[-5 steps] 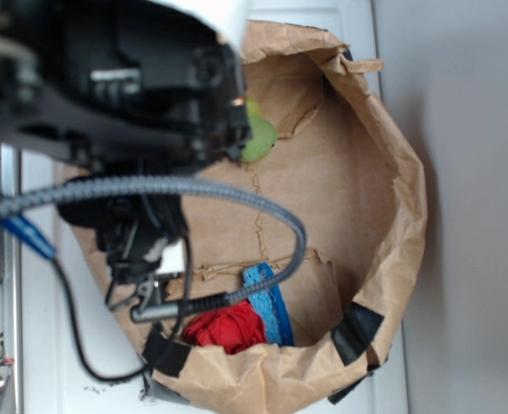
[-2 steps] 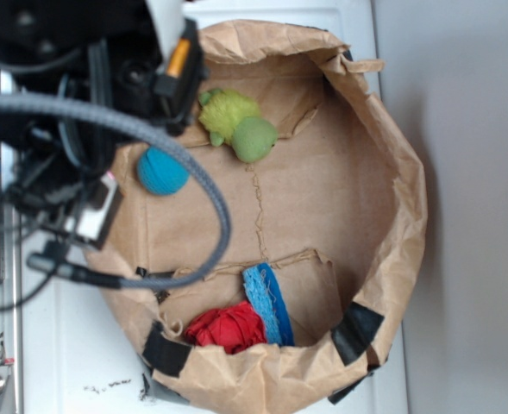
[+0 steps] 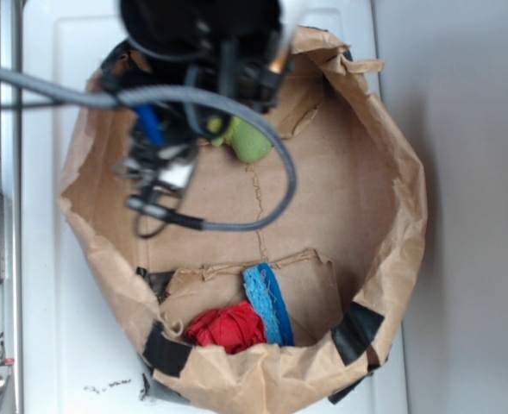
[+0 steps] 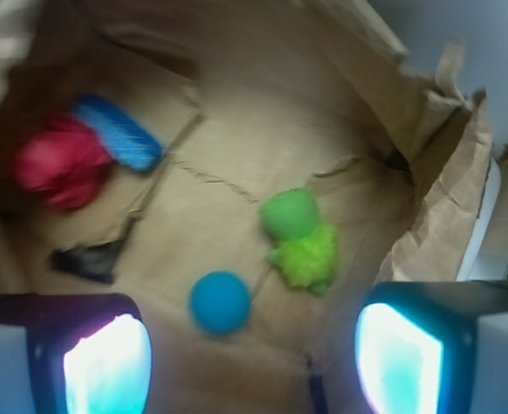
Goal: Grab the green animal.
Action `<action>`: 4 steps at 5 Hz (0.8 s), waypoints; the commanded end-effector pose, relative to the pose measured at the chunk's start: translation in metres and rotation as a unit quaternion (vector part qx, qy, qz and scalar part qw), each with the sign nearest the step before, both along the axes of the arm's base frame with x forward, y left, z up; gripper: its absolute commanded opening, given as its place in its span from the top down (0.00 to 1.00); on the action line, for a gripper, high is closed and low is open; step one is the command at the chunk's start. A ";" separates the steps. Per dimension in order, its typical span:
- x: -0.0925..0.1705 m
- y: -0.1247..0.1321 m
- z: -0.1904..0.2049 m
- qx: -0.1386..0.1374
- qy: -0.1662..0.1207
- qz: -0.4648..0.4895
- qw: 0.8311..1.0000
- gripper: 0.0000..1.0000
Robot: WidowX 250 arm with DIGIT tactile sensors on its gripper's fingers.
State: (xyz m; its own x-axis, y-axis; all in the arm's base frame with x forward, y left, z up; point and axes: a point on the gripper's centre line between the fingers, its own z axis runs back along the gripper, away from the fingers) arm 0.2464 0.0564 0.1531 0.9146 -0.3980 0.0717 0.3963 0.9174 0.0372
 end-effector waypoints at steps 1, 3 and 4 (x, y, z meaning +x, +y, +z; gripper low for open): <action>0.027 0.000 -0.030 0.013 -0.046 -0.010 0.999 0.00; 0.020 -0.003 -0.057 0.008 -0.074 -0.032 0.997 0.00; 0.021 -0.002 -0.072 0.019 -0.068 -0.034 0.997 0.00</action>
State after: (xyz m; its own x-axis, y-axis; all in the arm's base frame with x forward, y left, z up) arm 0.2610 0.0560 0.0718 0.8816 -0.4474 0.1506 0.4353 0.8939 0.1073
